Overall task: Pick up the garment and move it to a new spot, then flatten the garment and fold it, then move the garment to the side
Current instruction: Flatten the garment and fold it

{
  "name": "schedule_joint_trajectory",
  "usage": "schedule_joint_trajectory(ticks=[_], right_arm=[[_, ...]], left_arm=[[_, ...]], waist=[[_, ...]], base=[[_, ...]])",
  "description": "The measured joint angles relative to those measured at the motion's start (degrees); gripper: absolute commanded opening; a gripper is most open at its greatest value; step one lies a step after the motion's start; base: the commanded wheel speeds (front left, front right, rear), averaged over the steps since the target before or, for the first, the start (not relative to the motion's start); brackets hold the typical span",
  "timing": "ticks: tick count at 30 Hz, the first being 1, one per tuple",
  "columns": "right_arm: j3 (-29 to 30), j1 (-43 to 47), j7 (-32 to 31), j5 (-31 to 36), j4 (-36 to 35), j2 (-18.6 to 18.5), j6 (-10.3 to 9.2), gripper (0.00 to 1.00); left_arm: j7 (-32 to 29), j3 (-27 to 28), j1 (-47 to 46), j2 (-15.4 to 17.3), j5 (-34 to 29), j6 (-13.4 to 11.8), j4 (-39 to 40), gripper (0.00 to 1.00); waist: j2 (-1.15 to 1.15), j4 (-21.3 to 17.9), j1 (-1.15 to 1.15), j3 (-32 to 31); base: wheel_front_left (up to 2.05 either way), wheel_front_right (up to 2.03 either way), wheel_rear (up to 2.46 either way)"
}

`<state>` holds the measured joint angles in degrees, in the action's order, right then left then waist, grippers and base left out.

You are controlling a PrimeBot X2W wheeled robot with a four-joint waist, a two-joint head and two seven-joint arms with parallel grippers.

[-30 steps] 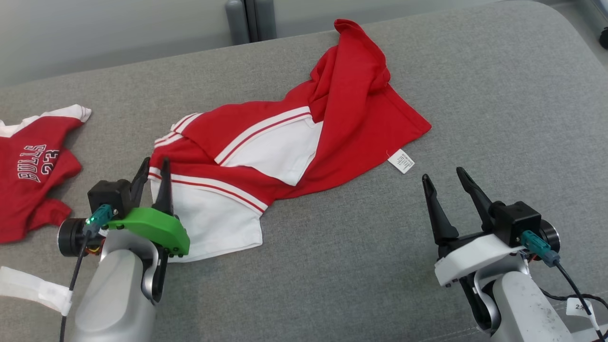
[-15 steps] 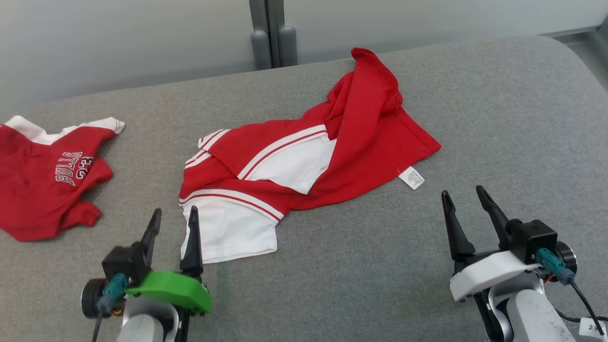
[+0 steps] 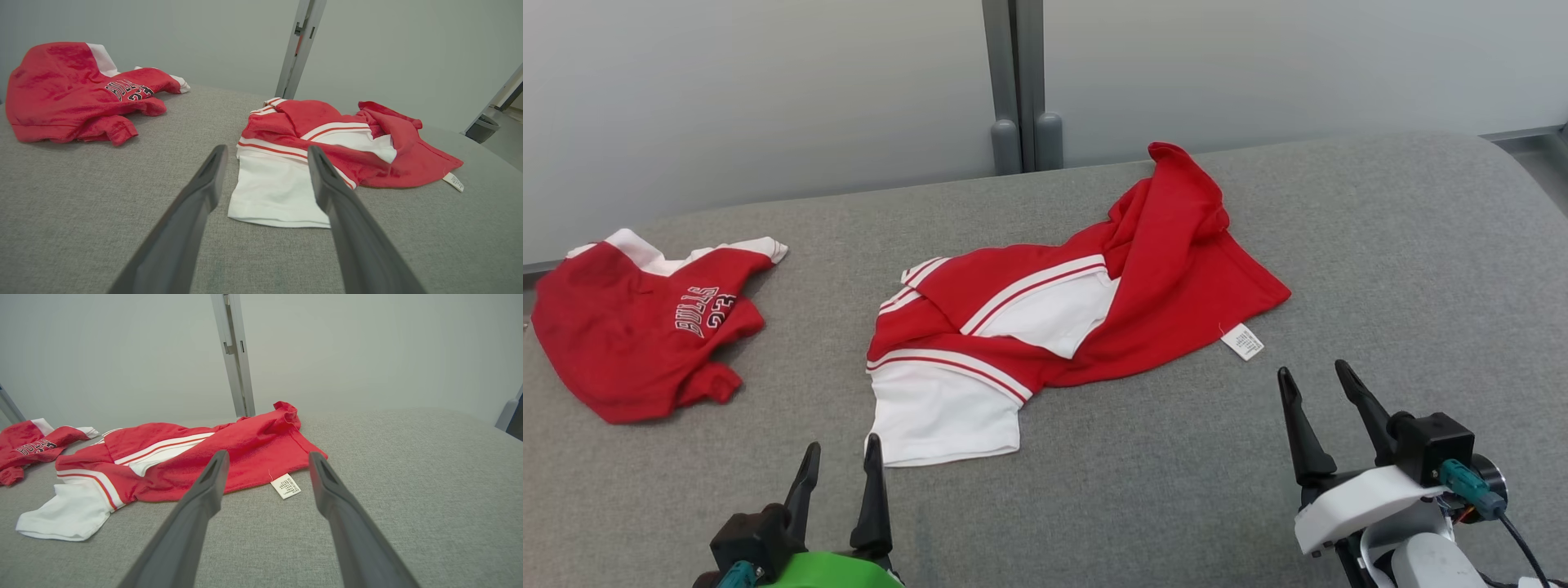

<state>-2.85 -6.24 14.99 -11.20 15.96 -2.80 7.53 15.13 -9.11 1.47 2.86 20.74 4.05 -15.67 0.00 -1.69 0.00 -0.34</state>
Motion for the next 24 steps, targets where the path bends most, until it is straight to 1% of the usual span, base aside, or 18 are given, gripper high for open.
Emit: schedule_joint_trajectory(ticks=[6,10,24], right_arm=[[-0.4,0.9,0.0,-0.3,0.7,0.0,0.0,1.0],[-0.5,1.0,0.0,-0.4,1.2,0.0,0.0,1.0],[-0.7,1.0,0.0,-0.1,2.5,0.0,0.0,1.0]], left_arm=[[0.0,-0.2,1.8,0.0,1.0,-1.6,2.5,1.0],[0.0,-0.3,2.3,0.0,1.3,-2.0,2.9,1.0],[0.0,-0.5,2.4,0.0,1.2,-2.1,2.3,1.0]], waist=[[0.0,0.0,0.0,-0.7],[0.0,0.2,0.0,-0.7],[0.0,0.6,0.0,-0.8]], base=[[0.0,0.0,0.0],[0.0,0.0,0.0],[0.0,0.0,0.0]])
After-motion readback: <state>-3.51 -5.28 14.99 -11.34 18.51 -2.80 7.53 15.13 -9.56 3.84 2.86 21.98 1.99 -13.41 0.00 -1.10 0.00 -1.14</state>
